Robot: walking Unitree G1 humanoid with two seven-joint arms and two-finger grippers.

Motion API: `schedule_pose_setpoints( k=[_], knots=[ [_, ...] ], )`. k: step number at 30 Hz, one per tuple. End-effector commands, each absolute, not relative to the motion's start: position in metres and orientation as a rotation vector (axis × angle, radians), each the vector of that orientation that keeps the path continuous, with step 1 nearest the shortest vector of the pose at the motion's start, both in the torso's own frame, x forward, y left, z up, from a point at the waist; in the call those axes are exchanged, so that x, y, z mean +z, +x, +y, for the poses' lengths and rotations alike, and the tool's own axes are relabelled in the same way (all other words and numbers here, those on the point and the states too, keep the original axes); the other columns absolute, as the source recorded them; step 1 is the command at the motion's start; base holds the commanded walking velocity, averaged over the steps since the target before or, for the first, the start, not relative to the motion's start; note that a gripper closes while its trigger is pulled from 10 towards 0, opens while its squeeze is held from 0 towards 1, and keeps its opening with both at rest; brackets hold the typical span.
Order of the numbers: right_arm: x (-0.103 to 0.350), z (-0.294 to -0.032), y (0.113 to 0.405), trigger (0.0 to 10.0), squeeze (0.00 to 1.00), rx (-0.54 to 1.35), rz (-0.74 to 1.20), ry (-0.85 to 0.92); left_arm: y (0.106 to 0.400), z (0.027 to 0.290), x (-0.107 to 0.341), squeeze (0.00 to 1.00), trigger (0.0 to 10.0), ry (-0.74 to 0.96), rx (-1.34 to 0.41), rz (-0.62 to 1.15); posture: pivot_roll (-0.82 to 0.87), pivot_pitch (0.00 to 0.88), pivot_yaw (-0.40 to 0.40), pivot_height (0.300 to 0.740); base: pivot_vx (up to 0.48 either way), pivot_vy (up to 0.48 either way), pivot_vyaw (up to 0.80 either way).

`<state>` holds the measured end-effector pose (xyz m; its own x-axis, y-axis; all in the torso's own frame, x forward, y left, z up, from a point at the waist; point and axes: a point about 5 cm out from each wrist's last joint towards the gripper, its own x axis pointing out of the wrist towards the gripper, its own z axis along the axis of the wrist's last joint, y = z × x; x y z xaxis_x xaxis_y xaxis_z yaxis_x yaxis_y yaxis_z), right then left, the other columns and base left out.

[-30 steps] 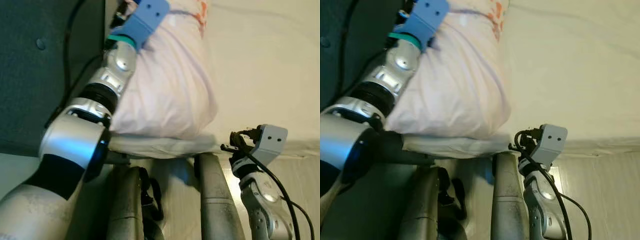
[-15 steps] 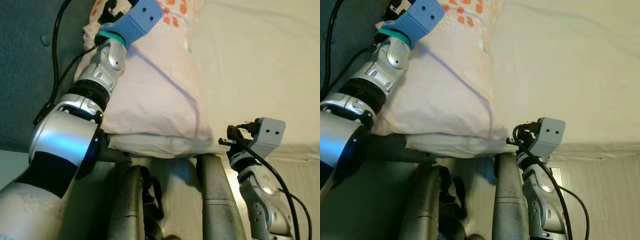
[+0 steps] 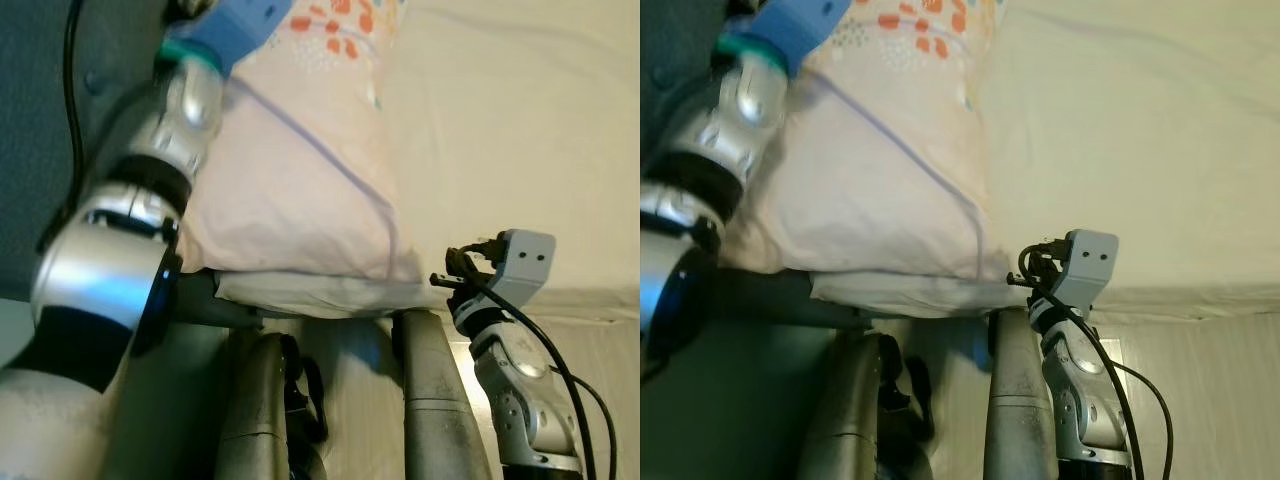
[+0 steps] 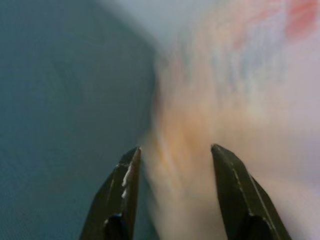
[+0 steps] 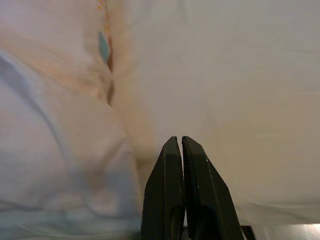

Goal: Clean up the room

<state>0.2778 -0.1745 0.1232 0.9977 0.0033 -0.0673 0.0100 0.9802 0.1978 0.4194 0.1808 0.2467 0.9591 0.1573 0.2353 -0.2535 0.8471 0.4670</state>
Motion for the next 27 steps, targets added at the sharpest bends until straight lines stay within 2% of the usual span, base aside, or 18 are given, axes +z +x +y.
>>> schedule_pose_setpoints(
  k=[1, 3, 4, 5, 6, 7, 8, 9, 11, 12, 14, 18, 20, 22, 23, 24, 25, 27],
  knots=[
    [0.110, -0.178, 0.273, 10.0, 0.00, -0.017, 0.123, 0.196, 0.411, 0.208, 0.211, 0.00, 10.0, 0.346, 0.268, -0.049, -0.38, 0.279, 0.251, 0.630, 0.000, 0.000, 0.00],
    [0.111, -0.187, 0.276, 10.0, 0.00, -0.030, 0.117, 0.142, 0.398, 0.229, 0.177, 0.00, 10.0, 0.114, 0.322, 0.030, -0.37, 0.263, 0.242, 0.630, 0.000, 0.000, 0.00],
    [0.111, -0.187, 0.276, 10.0, 0.00, -0.030, 0.117, 0.142, 0.398, 0.229, 0.177, 0.00, 10.0, 0.114, 0.322, 0.030, -0.37, 0.263, 0.242, 0.630, 0.000, 0.000, 0.00],
    [0.114, -0.192, 0.279, 10.0, 0.00, -0.032, 0.104, 0.097, 0.392, 0.233, 0.166, 0.00, 10.0, -0.012, 0.332, 0.038, -0.37, 0.252, 0.237, 0.630, 0.000, 0.000, 0.00],
    [0.118, -0.196, 0.284, 10.0, 0.00, -0.034, 0.085, 0.072, 0.387, 0.232, 0.153, 0.00, 10.0, -0.193, 0.321, 0.049, -0.35, 0.237, 0.223, 0.630, 0.000, 0.000, 0.00],
    [0.118, -0.196, 0.284, 10.0, 0.00, -0.034, 0.085, 0.072, 0.387, 0.232, 0.153, 0.00, 10.0, -0.193, 0.321, 0.049, -0.35, 0.237, 0.223, 0.630, 0.000, 0.000, 0.00],
    [0.122, -0.199, 0.288, 10.0, 0.00, -0.034, 0.070, 0.058, 0.383, 0.231, 0.145, 0.00, 10.0, -0.341, 0.308, 0.050, -0.35, 0.233, 0.221, 0.630, 0.000, 0.000, 0.00],
    [0.122, -0.199, 0.288, 10.0, 0.00, -0.034, 0.070, 0.058, 0.383, 0.231, 0.145, 0.00, 10.0, -0.341, 0.308, 0.050, -0.35, 0.233, 0.221, 0.630, 0.000, 0.000, 0.00],
    [0.130, -0.199, 0.298, 10.0, 0.00, -0.001, 0.042, -0.004, 0.367, 0.222, 0.126, 0.00, 10.0, -0.665, 0.280, 0.020, -0.33, 0.214, 0.205, 0.630, 0.000, 0.000, 0.00],
    [0.130, -0.199, 0.298, 10.0, 0.00, -0.001, 0.042, -0.004, 0.367, 0.222, 0.126, 0.00, 10.0, -0.665, 0.280, 0.020, -0.33, 0.214, 0.205, 0.630, 0.000, 0.000, 0.00],
    [0.134, -0.194, 0.306, 10.0, 0.00, 0.031, 0.031, -0.031, 0.344, 0.215, 0.120, 0.00, 10.0, -0.974, 0.253, -0.078, -0.32, 0.199, 0.192, 0.630, 0.000, 0.000, 0.00],
    [0.133, -0.191, 0.309, 10.0, 0.00, 0.044, 0.035, -0.033, 0.327, 0.214, 0.126, 0.00, 10.0, -1.103, 0.185, -0.165, -0.30, 0.191, 0.184, 0.630, 0.000, 0.000, 0.00],
    [0.133, -0.191, 0.309, 10.0, 0.00, 0.044, 0.035, -0.033, 0.327, 0.214, 0.126, 0.00, 10.0, -1.103, 0.185, -0.165, -0.30, 0.191, 0.184, 0.630, 0.000, 0.000, 0.00],
    [0.132, -0.190, 0.310, 10.0, 0.00, 0.052, 0.039, -0.034, 0.318, 0.218, 0.124, 0.00, 10.0, -1.057, 0.173, -0.167, -0.29, 0.186, 0.182, 0.630, 0.000, 0.000, 0.00],
    [0.131, -0.189, 0.312, 10.0, 0.00, 0.059, 0.041, -0.032, 0.304, 0.236, 0.116, 0.00, 10.0, -0.945, 0.219, -0.169, -0.28, 0.180, 0.177, 0.630, 0.000, 0.000, 0.00],
    [0.131, -0.189, 0.312, 10.0, 0.00, 0.059, 0.041, -0.032, 0.304, 0.236, 0.116, 0.00, 10.0, -0.945, 0.219, -0.169, -0.28, 0.180, 0.177, 0.630, 0.000, 0.000, 0.00],
    [0.131, -0.189, 0.313, 10.0, 0.00, 0.064, 0.043, -0.030, 0.293, 0.250, 0.111, 0.00, 10.0, -0.834, 0.258, -0.166, -0.27, 0.180, 0.176, 0.630, 0.000, 0.000, 0.00],
    [0.130, -0.189, 0.314, 10.0, 0.00, 0.070, 0.041, -0.028, 0.284, 0.261, 0.114, 0.00, 10.0, -0.782, 0.271, -0.189, -0.26, 0.179, 0.171, 0.630, 0.000, 0.000, 0.00]
  ],
)
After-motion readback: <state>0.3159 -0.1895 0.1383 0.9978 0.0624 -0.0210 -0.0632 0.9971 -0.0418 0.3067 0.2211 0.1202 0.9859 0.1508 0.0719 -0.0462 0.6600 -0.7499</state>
